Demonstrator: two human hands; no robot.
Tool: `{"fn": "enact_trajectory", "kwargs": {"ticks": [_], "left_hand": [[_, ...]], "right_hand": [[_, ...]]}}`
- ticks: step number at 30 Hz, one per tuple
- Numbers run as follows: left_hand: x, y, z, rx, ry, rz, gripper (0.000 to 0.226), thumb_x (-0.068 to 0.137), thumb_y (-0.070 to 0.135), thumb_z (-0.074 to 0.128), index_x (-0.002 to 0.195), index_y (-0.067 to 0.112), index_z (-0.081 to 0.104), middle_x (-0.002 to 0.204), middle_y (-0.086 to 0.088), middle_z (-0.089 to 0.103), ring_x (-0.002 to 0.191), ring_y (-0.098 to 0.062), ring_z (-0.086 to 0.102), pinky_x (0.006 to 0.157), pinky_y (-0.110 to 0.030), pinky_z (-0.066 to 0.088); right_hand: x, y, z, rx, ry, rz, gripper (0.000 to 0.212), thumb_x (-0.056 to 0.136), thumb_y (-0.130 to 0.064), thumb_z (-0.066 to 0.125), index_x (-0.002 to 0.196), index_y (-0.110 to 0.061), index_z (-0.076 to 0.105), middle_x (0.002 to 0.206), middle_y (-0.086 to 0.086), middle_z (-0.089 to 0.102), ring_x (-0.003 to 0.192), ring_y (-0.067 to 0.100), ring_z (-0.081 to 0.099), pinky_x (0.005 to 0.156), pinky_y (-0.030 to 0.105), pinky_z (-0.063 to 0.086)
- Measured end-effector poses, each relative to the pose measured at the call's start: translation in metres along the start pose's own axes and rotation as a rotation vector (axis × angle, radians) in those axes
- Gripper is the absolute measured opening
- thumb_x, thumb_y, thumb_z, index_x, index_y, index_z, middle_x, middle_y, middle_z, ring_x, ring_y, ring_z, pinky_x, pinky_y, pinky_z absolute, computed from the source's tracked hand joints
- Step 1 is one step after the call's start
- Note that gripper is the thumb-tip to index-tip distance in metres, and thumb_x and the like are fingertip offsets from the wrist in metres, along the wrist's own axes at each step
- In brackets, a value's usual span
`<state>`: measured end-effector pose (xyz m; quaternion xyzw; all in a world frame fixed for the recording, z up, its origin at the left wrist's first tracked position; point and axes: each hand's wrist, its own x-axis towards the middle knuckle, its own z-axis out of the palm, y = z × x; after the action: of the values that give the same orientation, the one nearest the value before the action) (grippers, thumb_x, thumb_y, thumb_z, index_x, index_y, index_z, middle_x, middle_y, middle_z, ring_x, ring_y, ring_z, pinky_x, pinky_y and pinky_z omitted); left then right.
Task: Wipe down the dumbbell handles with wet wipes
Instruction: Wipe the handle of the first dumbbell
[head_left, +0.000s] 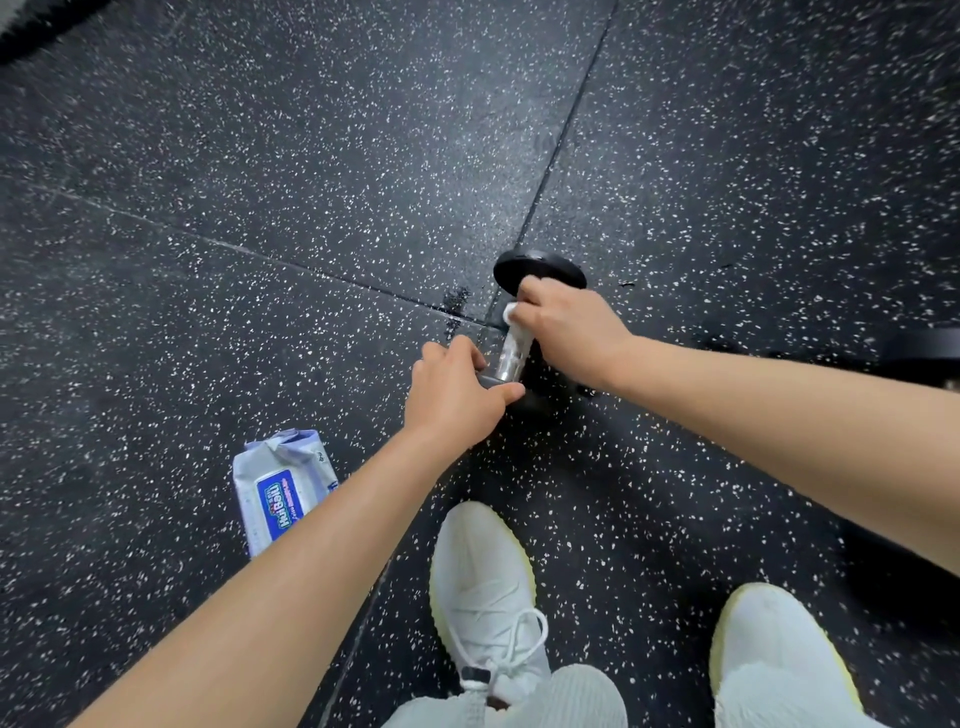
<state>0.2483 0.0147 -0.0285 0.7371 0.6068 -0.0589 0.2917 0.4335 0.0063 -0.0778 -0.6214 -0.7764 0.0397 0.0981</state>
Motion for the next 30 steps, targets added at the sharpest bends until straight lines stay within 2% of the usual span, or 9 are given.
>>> {"fn": "enact_trajectory", "kwargs": {"ticks": [4,8,10,15,17,21,24,27,30], "left_hand": [[0.001,-0.001,-0.003,0.003,-0.017,-0.016,0.049,0.084,0.057,0.078,0.109,0.025,0.049,0.119,-0.001,0.043,0.109,-0.028,0.056,0.093,-0.047,0.052],[0.002,-0.002,-0.005,0.009,-0.029,-0.025,0.046,0.088,0.054,0.075,0.111,0.023,0.05,0.12,-0.002,0.044,0.108,-0.029,0.058,0.093,-0.047,0.051],[0.002,-0.002,-0.006,0.001,-0.04,-0.032,0.044,0.089,0.052,0.075,0.111,0.023,0.05,0.121,-0.002,0.044,0.106,-0.03,0.059,0.093,-0.048,0.051],[0.001,-0.001,-0.006,-0.032,-0.047,-0.041,0.038,0.093,0.047,0.073,0.109,0.022,0.049,0.12,-0.002,0.042,0.104,-0.03,0.058,0.093,-0.049,0.051],[0.001,-0.001,-0.006,-0.047,-0.049,-0.043,0.037,0.093,0.046,0.073,0.11,0.022,0.049,0.121,-0.002,0.043,0.103,-0.029,0.059,0.093,-0.049,0.051],[0.002,-0.001,-0.009,-0.035,-0.059,-0.056,0.038,0.094,0.044,0.071,0.113,0.02,0.049,0.121,-0.002,0.043,0.101,-0.028,0.06,0.09,-0.046,0.051],[0.001,0.0,-0.007,-0.032,-0.048,-0.05,0.038,0.094,0.045,0.071,0.111,0.02,0.049,0.121,-0.002,0.043,0.101,-0.029,0.06,0.09,-0.046,0.051],[0.001,0.0,-0.007,-0.04,-0.05,-0.052,0.037,0.095,0.044,0.071,0.111,0.019,0.049,0.121,-0.003,0.044,0.1,-0.029,0.06,0.091,-0.047,0.051],[0.003,-0.001,-0.009,-0.051,-0.058,-0.051,0.037,0.096,0.043,0.071,0.113,0.019,0.049,0.121,-0.002,0.045,0.098,-0.027,0.06,0.089,-0.045,0.051]], "right_hand": [[0.011,-0.005,-0.002,-0.051,-0.012,0.129,0.023,0.091,-0.003,0.055,0.112,-0.006,0.066,0.112,0.01,0.053,0.093,0.028,0.056,0.055,0.035,0.035],[-0.01,-0.016,0.002,0.023,-0.063,-0.136,0.02,0.079,-0.003,0.071,0.098,-0.009,0.071,0.095,0.006,0.056,0.083,0.027,0.061,0.049,0.032,0.037],[-0.01,-0.01,0.001,0.026,-0.084,-0.181,0.021,0.081,-0.005,0.07,0.1,-0.012,0.072,0.095,0.004,0.056,0.085,0.027,0.061,0.051,0.033,0.043],[0.02,0.005,-0.006,-0.023,-0.001,0.129,0.02,0.089,-0.005,0.058,0.105,-0.011,0.069,0.103,0.006,0.054,0.091,0.027,0.057,0.057,0.036,0.043],[0.013,-0.006,-0.006,0.008,-0.028,0.063,0.018,0.087,-0.005,0.062,0.102,-0.01,0.071,0.101,0.005,0.056,0.088,0.027,0.058,0.057,0.035,0.042],[-0.017,-0.026,0.002,0.118,-0.147,-0.224,0.016,0.077,-0.002,0.069,0.091,-0.01,0.07,0.092,0.005,0.054,0.078,0.029,0.06,0.052,0.038,0.05],[0.001,-0.012,-0.001,0.073,-0.098,-0.096,0.02,0.08,-0.003,0.068,0.098,-0.01,0.072,0.096,0.005,0.056,0.084,0.028,0.06,0.055,0.031,0.037],[0.022,-0.005,-0.006,0.028,-0.049,0.057,0.017,0.086,-0.002,0.062,0.099,-0.007,0.07,0.099,0.008,0.055,0.089,0.03,0.056,0.059,0.035,0.034],[0.012,-0.014,-0.004,0.064,-0.056,0.01,0.018,0.082,-0.002,0.067,0.098,-0.009,0.072,0.096,0.005,0.055,0.087,0.028,0.057,0.058,0.032,0.034]]}}
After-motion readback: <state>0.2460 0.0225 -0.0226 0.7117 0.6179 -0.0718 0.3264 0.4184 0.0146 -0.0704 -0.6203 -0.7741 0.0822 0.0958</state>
